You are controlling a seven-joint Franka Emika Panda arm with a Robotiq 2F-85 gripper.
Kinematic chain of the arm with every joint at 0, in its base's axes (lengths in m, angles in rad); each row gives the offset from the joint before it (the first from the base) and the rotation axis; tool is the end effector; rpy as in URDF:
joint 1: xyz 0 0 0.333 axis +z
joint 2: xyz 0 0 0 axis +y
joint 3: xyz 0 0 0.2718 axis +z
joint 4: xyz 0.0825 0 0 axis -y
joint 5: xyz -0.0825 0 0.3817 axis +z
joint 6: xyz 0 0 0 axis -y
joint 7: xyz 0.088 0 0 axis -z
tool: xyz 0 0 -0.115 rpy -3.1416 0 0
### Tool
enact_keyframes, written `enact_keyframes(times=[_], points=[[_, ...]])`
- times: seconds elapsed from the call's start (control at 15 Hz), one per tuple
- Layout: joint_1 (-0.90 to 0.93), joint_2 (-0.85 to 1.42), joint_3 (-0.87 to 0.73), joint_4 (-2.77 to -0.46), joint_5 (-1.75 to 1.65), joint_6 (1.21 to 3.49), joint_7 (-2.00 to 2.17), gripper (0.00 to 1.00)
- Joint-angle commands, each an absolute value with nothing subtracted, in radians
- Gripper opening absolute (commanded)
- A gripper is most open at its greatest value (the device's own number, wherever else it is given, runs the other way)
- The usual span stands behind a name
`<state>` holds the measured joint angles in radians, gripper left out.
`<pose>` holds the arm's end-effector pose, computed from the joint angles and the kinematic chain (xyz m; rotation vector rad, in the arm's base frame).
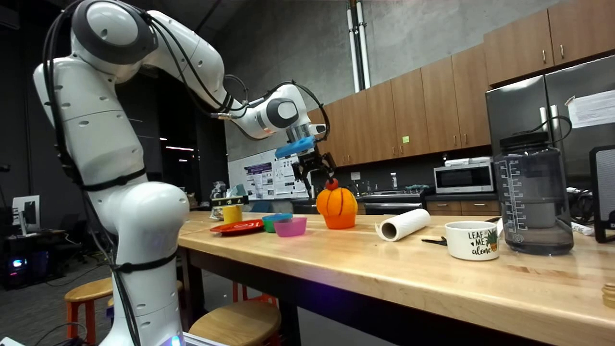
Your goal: Put the strawberry plush toy and pumpkin plush toy on the kitchen cabinet.
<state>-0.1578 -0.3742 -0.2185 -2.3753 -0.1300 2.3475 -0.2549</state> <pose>0.4463 -0.1815 0.4493 2.9733 -0.0669 0.4738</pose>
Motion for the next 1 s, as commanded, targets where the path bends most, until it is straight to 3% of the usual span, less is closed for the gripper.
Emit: enact_keyframes(times=[0.0,0.2,0.27,0.33,0.47,0.8,0.93], points=[[-0.165,-0.335,-0.215,-2.360,-0.127,2.429,-0.218,1.00],[-0.173,-0.315,-0.209,-2.354,-0.138,2.468,-0.186,1.00],[-0.176,-0.310,-0.208,-2.353,-0.140,2.478,-0.176,0.75],[-0.177,-0.305,-0.207,-2.352,-0.142,2.485,-0.170,0.74],[-0.180,-0.301,-0.207,-2.353,-0.144,2.501,-0.157,0.61],[-0.190,-0.300,-0.205,-2.358,-0.151,2.525,-0.135,0.23],[-0.194,-0.300,-0.204,-2.359,-0.152,2.528,-0.131,0.23]])
